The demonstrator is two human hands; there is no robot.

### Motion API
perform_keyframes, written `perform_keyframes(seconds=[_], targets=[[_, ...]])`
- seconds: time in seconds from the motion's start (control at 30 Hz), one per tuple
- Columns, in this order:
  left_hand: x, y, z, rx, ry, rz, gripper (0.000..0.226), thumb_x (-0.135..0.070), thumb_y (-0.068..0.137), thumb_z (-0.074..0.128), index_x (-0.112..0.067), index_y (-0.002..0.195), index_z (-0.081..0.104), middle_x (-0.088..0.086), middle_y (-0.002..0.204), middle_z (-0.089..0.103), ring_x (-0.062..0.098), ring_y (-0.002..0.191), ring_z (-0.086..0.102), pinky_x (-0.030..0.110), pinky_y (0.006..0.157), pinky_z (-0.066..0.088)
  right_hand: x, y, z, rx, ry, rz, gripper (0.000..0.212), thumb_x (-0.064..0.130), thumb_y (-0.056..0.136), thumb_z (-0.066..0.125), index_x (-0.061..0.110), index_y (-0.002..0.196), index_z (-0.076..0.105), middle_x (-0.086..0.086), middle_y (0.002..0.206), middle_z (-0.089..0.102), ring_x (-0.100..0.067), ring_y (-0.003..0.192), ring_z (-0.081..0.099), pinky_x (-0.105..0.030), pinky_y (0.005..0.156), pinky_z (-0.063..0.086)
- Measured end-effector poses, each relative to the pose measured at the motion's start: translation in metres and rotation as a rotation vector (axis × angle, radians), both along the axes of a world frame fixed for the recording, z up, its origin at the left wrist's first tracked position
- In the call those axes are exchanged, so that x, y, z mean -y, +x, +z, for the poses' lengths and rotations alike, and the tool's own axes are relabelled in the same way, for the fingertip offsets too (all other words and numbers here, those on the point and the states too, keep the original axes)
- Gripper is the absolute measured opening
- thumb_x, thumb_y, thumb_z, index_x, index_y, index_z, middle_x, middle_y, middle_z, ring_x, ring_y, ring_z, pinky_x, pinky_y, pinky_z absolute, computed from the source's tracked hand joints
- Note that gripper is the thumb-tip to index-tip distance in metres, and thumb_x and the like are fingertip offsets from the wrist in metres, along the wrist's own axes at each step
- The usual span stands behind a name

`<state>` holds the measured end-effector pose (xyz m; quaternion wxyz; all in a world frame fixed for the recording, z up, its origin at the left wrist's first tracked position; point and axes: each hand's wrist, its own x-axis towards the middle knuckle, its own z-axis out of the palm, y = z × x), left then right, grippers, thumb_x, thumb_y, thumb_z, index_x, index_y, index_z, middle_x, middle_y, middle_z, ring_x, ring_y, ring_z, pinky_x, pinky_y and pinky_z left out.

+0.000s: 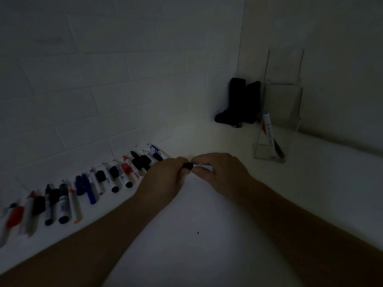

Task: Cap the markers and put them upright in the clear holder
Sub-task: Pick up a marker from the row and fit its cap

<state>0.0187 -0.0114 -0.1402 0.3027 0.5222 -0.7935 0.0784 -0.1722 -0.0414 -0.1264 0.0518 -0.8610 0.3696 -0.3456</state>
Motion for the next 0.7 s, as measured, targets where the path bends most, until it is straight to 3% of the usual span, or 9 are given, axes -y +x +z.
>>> perform_keyframes(seconds=[0.1,0.17,0.27,0.33,0.43,0.53,0.7], targets=[[-0.001,-0.003,0.000,-0.058,0.026,0.002,0.030,-0.033,0.094,0.050,-0.018,0.113,0.067,0.005,0.090,0.074,0.022,0.077,0.066,0.036,0.069,0.053,-0.003,-0.005,0.009,-0.380,-0.046,-0.150,0.041,0.053,0.098,0.031,0.041,0.133,0.049,0.004,0.114,0.067,-0.024,0.107,0.053,-0.047,0.089,0.040],[-0.005,-0.004,0.004,-0.128,0.033,-0.013,0.038,-0.044,0.097,0.046,-0.021,0.126,0.055,-0.002,0.081,0.071,0.013,0.069,0.064,0.031,0.063,0.050,-0.008,-0.006,0.023,-0.459,-0.036,-0.200,0.036,0.043,0.104,0.030,0.040,0.137,0.043,0.002,0.112,0.064,-0.021,0.101,0.047,-0.044,0.085,0.038],[-0.013,-0.006,0.008,-0.174,0.078,-0.099,0.044,-0.047,0.098,0.048,-0.030,0.136,0.037,-0.010,0.068,0.061,0.001,0.058,0.055,0.022,0.053,0.043,-0.017,-0.013,0.053,-0.180,0.056,-0.144,0.024,0.031,0.105,0.037,0.027,0.125,0.050,0.002,0.091,0.054,-0.011,0.074,0.047,-0.036,0.070,0.042],[-0.014,-0.007,0.006,-0.102,0.078,-0.151,0.039,-0.046,0.098,0.050,-0.032,0.134,0.044,-0.014,0.065,0.055,-0.002,0.057,0.053,0.015,0.054,0.040,-0.015,-0.029,0.077,0.095,0.007,-0.179,0.020,0.025,0.104,0.045,0.018,0.119,0.055,0.001,0.098,0.059,-0.008,0.076,0.054,-0.031,0.072,0.049],[-0.011,-0.006,0.000,0.036,0.032,-0.209,0.029,-0.044,0.098,0.052,-0.033,0.123,0.061,-0.016,0.081,0.057,0.001,0.071,0.055,0.021,0.067,0.048,-0.009,-0.073,0.117,0.431,-0.207,-0.307,0.023,0.020,0.102,0.051,0.010,0.122,0.056,0.002,0.106,0.059,0.001,0.078,0.056,-0.016,0.076,0.049],[-0.010,-0.005,-0.002,0.057,-0.003,-0.233,0.027,-0.043,0.096,0.053,-0.033,0.119,0.064,-0.015,0.084,0.059,0.003,0.074,0.056,0.023,0.070,0.051,0.003,-0.118,0.140,0.433,-0.378,-0.481,0.021,0.027,0.100,0.053,0.013,0.116,0.058,0.006,0.103,0.058,-0.008,0.085,0.055,-0.009,0.071,0.041],[-0.012,-0.005,-0.001,0.077,-0.007,-0.266,0.020,-0.033,0.096,0.055,-0.029,0.104,0.072,-0.012,0.089,0.066,0.000,0.077,0.057,0.017,0.073,0.047,0.034,-0.140,0.114,0.017,-0.226,-0.690,0.032,0.037,0.096,0.055,0.016,0.120,0.053,-0.013,0.095,0.069,-0.037,0.082,0.063,-0.040,0.068,0.053]])
